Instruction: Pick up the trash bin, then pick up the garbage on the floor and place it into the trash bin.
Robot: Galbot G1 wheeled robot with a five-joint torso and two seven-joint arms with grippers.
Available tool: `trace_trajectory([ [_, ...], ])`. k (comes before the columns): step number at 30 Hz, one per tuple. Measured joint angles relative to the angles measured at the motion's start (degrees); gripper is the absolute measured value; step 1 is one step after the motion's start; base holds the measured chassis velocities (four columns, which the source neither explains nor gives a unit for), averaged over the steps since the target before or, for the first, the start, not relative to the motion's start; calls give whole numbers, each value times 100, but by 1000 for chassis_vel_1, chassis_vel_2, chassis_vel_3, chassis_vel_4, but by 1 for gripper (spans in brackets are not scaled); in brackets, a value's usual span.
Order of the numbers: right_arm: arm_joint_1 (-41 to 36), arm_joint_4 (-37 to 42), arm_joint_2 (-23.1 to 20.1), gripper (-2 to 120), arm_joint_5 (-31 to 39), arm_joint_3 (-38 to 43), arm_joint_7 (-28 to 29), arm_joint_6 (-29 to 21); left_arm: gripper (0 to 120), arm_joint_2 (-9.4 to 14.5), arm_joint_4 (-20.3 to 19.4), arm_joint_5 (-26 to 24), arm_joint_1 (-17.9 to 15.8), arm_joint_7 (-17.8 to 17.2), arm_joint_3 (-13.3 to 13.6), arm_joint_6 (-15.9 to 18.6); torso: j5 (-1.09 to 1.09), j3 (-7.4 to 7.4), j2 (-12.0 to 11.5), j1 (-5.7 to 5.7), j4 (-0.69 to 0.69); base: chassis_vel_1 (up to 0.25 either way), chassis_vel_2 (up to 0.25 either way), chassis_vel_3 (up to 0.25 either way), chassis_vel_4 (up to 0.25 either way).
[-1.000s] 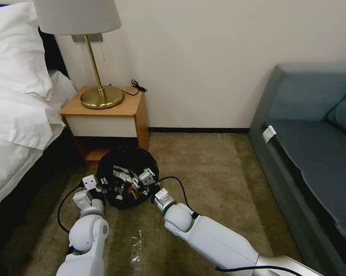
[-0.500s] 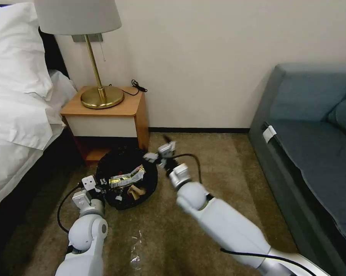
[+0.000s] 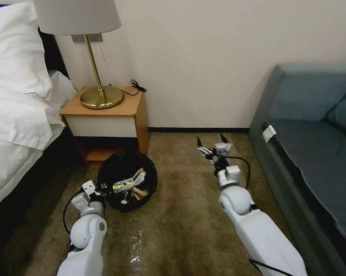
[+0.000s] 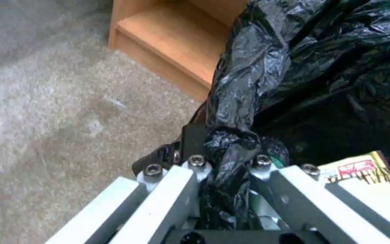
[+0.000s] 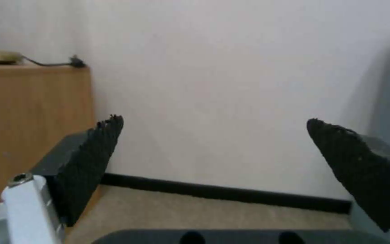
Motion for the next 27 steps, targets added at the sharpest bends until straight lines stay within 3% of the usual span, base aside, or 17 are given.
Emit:
trace_trajectory([
  [9,-375,-9,49,100,-148,329,-161,179,3,-15,115,-893,-57,-372,-25,204,-2,0,0,0,1,0,0,0,0],
  [13,-470,-76,125,100,-245,381,-226,269,3,-43,137,-929,-121,-438,-3,225,-2,0,0,0,0,0,0,0,0],
  [19,-767,-104,204,100,-376,620,-381,450,32,-6,67,-920,-225,-620,91,272,-2,-1,0,0,0,0,0,0,0],
  [27,-913,-107,190,100,-383,889,-485,538,54,40,-124,-772,-212,-782,164,296,-2,0,0,0,0,0,0,0,0],
])
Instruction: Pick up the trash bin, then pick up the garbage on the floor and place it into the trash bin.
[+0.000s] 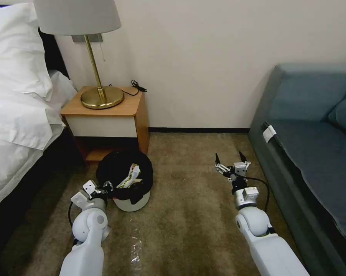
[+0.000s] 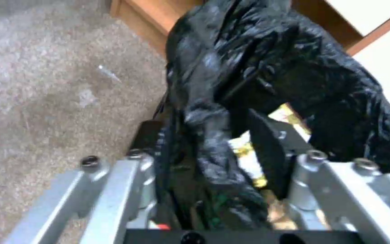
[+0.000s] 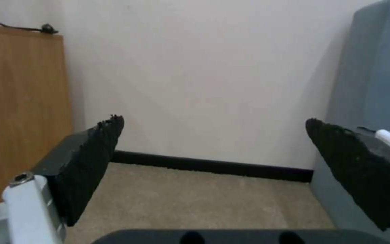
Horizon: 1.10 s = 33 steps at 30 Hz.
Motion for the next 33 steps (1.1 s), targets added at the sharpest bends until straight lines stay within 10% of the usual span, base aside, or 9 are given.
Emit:
trace_trajectory([
  [10,-83,-75,226,100,-27,370,90,35,93,102,-839,1506,350,299,-59,-169,0,0,0,0,0,0,0,0,0],
  [16,-324,32,341,100,-214,686,420,145,100,235,-947,2670,536,1800,-435,-577,0,0,0,0,0,0,0,0,0],
  [33,-579,-191,210,100,-314,917,486,436,99,846,-946,2837,831,3234,-633,-997,0,0,0,0,1,0,0,0,0],
])
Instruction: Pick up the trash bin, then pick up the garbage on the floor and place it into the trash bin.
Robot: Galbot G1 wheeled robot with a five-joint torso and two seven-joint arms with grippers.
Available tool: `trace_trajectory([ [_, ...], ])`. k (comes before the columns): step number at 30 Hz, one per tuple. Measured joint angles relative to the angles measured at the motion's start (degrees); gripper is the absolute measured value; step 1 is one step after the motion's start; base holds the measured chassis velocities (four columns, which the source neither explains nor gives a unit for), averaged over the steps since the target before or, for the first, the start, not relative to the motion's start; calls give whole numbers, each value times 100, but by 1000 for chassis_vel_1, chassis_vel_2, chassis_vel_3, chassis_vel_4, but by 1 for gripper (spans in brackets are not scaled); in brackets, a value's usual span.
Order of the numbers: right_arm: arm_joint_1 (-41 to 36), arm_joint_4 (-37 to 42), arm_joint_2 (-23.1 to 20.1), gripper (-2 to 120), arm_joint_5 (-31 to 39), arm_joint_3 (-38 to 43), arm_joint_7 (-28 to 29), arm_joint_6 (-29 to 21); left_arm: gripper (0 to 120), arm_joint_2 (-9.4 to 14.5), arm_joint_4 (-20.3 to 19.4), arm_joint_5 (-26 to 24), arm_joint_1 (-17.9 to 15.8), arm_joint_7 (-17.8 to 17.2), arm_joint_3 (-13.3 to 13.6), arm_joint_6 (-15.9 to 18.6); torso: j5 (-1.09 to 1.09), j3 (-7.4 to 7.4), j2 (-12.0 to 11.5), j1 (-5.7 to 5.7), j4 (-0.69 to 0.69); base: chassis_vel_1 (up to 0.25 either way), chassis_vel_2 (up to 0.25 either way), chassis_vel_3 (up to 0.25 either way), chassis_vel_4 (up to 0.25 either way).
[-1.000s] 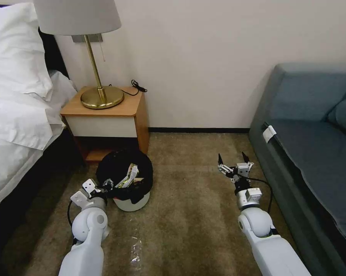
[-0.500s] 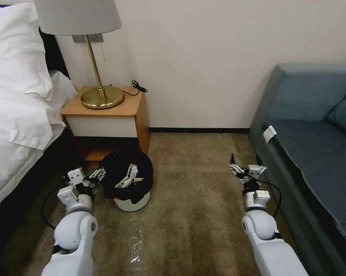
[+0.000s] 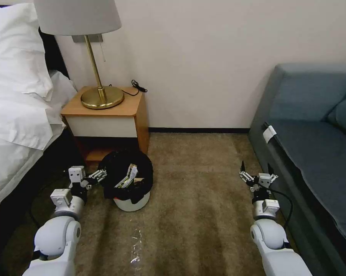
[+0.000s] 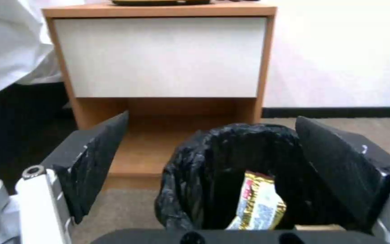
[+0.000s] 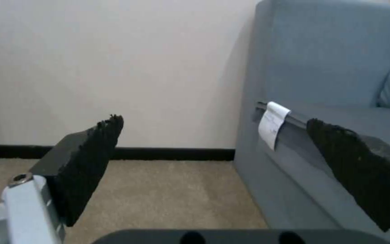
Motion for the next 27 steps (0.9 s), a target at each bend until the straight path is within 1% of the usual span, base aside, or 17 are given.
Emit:
trace_trajectory([
  [4,-134,56,-7,100,-77,78,9,48,100,-15,64,19,37,25,28,-130,0,0,0,0,-1,0,0,0,0],
  [14,-223,66,9,100,-294,263,44,229,100,-18,93,39,79,-70,49,-276,0,0,0,0,0,0,0,0,0],
  [20,-219,131,28,100,-251,281,43,230,100,9,73,-49,119,-130,69,-272,0,0,0,0,0,0,0,0,0],
  [27,-213,167,35,100,-253,266,58,192,100,13,69,-41,126,-153,91,-218,0,0,0,0,0,0,0,0,0],
])
